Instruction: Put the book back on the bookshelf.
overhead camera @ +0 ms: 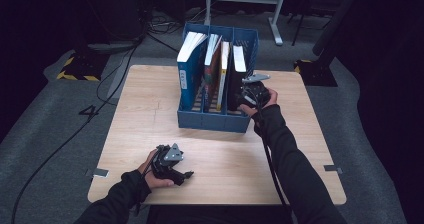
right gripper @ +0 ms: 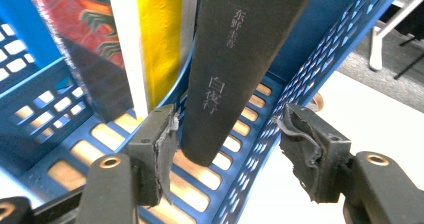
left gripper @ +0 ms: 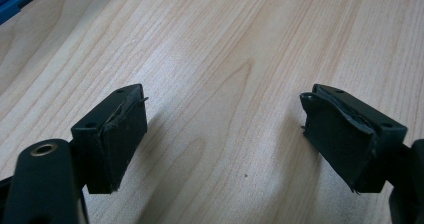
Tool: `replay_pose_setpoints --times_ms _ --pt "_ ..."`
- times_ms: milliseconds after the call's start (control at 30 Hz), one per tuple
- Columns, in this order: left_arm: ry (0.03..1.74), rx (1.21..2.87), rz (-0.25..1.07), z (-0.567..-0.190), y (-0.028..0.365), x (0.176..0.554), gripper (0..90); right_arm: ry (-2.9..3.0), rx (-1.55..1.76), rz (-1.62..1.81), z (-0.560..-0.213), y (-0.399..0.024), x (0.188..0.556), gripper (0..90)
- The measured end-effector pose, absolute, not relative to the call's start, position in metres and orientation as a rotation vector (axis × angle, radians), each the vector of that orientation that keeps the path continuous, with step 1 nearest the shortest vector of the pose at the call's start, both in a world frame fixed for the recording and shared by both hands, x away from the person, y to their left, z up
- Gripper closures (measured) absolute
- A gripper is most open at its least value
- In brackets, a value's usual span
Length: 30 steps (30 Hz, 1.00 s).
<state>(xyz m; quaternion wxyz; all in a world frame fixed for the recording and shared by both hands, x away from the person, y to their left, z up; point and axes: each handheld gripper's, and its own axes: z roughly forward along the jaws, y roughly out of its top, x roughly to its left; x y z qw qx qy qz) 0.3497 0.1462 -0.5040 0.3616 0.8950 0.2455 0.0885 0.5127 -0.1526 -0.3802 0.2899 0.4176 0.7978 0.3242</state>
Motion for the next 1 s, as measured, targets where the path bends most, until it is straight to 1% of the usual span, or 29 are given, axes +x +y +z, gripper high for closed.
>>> replay_pose_setpoints --times_ms 300,367,467,567,1000 --pt "0.632 2.306 0.229 -0.504 0.146 0.35 17.5 2.164 1.048 0.854 -0.375 -0.165 0.498 36.8" --pt "0.632 2.305 0.229 -0.504 0.146 0.35 17.5 2.174 1.017 0.848 -0.372 -0.17 0.492 34.5" --pt "0.632 2.306 0.23 -0.504 0.146 0.35 17.5 2.184 1.004 0.847 -0.37 -0.173 0.488 34.0" --pt "0.633 2.306 0.23 -0.504 0.146 0.35 17.5 2.195 0.966 0.859 -0.367 -0.181 0.477 33.4" --pt "0.634 2.306 0.23 -0.504 0.146 0.35 17.5 2.251 0.87 0.814 -0.374 -0.206 0.447 31.4"
